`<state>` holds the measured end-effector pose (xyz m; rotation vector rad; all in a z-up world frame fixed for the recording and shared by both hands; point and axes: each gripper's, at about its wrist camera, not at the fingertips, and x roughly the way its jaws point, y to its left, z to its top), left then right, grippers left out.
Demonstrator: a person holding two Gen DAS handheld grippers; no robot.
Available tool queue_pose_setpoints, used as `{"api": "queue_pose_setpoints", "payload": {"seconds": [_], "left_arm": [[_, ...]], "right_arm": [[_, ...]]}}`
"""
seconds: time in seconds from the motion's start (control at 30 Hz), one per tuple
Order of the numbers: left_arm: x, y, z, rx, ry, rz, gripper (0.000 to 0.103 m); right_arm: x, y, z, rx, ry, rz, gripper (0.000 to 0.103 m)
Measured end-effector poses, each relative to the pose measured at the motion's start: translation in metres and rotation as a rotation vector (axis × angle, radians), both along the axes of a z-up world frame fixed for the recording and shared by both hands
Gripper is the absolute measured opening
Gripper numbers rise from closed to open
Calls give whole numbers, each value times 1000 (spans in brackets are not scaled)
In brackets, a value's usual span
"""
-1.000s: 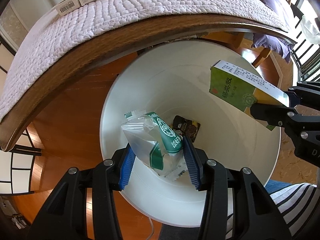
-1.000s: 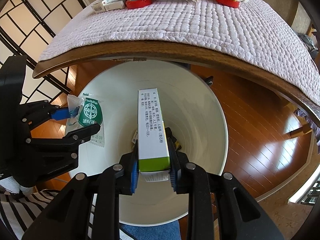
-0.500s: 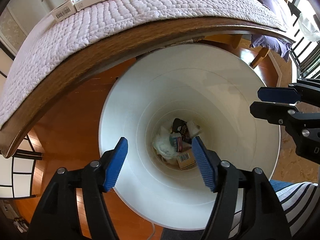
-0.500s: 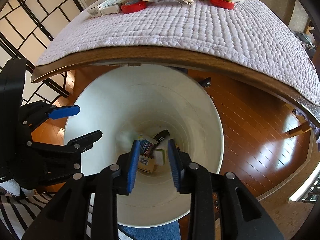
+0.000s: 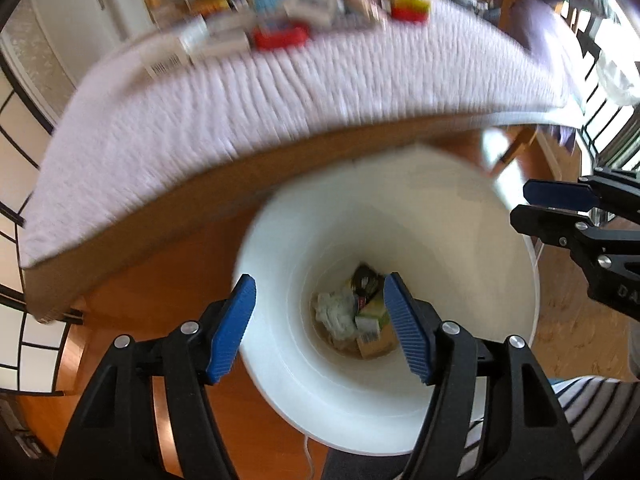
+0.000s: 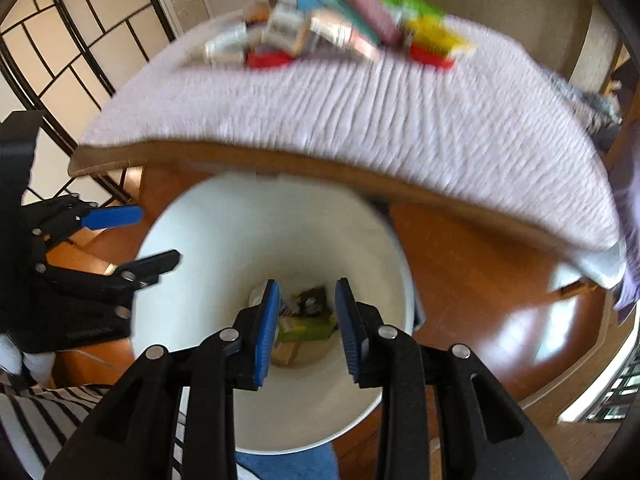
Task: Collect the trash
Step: 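Open both tools to drop the plastic bag and box into the bin, then move both tools back over the items on the blanket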
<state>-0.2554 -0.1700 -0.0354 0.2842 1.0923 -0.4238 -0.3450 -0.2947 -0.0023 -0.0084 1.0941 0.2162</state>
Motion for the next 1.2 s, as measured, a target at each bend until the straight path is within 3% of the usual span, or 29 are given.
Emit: {"api": "queue_pose_setpoints", "payload": {"seconds": [0.23,0.5,1.2], "left_arm": [[25,21,51,-27,-129,80,68],[49,37,72,-19,-185,138,68],[67,55,66,-7,-153,198,68]], "right_arm": [[15,-26,44,-10,-125,-62,29],[35,-36,69,-17,-186,-89,29],[57,-37,62,-52,-177,-78,29]]}}
